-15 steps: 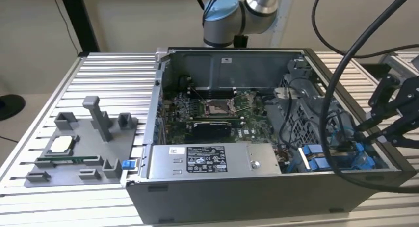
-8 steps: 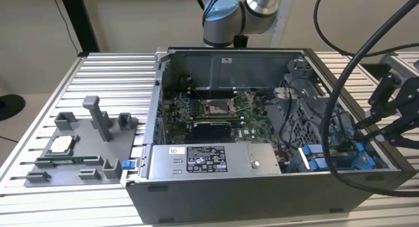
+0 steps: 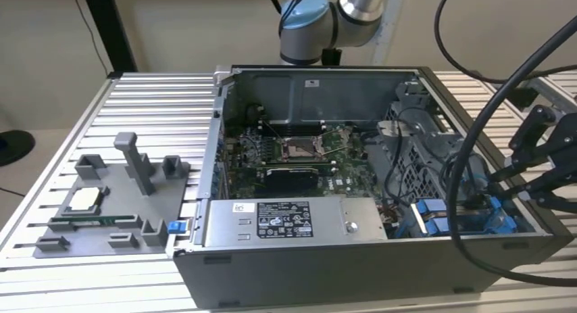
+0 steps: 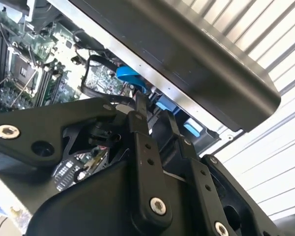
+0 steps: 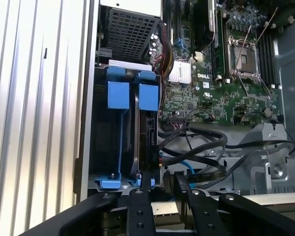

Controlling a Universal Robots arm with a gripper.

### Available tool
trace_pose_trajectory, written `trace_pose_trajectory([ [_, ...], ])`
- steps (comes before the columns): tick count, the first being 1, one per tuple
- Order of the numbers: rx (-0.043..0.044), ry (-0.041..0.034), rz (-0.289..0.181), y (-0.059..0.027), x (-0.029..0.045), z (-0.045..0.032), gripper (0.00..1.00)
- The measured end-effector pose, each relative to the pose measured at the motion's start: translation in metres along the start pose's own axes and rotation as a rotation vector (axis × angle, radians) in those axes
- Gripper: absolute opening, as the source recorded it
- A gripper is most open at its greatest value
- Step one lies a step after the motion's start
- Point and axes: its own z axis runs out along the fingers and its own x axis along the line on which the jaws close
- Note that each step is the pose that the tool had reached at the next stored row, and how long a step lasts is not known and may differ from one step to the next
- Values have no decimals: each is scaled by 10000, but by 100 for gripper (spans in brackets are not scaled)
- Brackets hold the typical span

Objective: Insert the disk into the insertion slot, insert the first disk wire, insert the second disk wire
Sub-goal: 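Insert the second disk wire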

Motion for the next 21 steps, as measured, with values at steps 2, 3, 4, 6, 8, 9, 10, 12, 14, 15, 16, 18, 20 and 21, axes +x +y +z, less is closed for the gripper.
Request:
trace_pose_trajectory([
  [2,0,-94,-23,-2,4,14,100],
  [3,-1,-131,-31,-3,6,19,100],
  [4,-1,-162,-39,-4,7,23,100],
  [6,1,-237,-59,-4,9,27,100],
  [8,4,-362,-89,-5,9,29,100],
  [9,5,-432,-107,-4,9,29,100],
  [10,5,-502,-124,-4,9,29,100],
  [12,2,-584,-143,-2,9,30,100],
  [14,3,-599,-147,2,7,24,100],
  [15,3,-600,-147,5,5,14,100],
  [16,2,-600,-147,10,2,-1,100],
  [18,-4,-600,-146,20,-7,-38,100],
  [20,-6,-601,-143,35,-22,-86,100],
  [21,-6,-602,-144,43,-27,-104,100],
])
